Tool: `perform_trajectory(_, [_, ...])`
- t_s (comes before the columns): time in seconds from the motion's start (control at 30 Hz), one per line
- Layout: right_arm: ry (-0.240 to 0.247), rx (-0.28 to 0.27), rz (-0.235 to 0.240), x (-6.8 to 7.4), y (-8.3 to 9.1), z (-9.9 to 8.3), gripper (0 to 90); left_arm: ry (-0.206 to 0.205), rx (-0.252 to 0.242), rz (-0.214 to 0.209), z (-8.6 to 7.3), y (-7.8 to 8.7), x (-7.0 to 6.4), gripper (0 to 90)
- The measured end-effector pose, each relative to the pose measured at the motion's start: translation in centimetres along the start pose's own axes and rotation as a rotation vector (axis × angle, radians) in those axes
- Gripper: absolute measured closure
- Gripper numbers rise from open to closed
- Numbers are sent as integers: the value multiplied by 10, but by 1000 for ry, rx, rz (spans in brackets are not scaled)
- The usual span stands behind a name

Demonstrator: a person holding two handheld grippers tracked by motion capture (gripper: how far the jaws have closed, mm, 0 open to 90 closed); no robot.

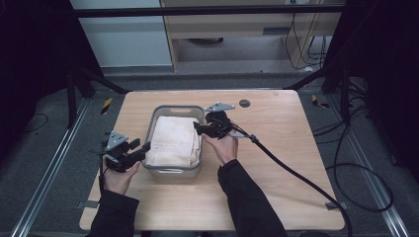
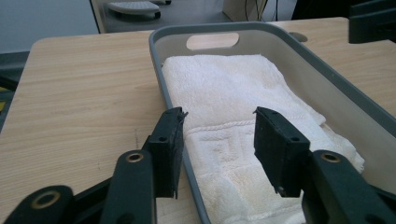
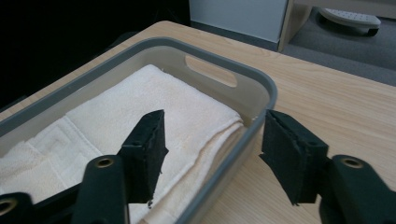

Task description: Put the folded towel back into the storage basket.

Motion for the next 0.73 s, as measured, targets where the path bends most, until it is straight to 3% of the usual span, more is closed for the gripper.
perform_trajectory(0.17, [-1, -25, -3, -15, 21, -9, 263, -10, -48, 9, -2, 10, 6, 396])
perform_trajectory(0.2, [-1, -25, -3, -15, 21, -9, 263, -10, -48, 9, -2, 10, 6, 375])
perform_trajectory(0.4, [-27, -39, -11, -46, 63, -31, 173, -1, -55, 15, -11, 20, 18, 299])
perform_trajectory(0.47, [-30, -40, -13, -49, 68, -34, 170, -4, -55, 17, -13, 22, 19, 279])
perform_trajectory(0.5, [-32, -49, -29, -60, 83, -44, 164, -8, -56, 21, -16, 24, 21, 267])
perform_trajectory(0.57, [-32, -54, -46, -69, 94, -52, 158, -22, -67, 39, -23, 29, 27, 256])
perform_trajectory(0.73, [-70, -46, -56, -92, 120, -79, 129, -12, -75, 55, -36, 36, 37, 216])
Point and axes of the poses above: each handheld gripper's, and its own axes: y roughly backward along the jaws, z roughly out of its top, x roughly to its left, the point moved 4 cm from there along -y, roughly forward along the jaws, and after that the axes turned 4 degrees about -z, right-handed, at the moved point
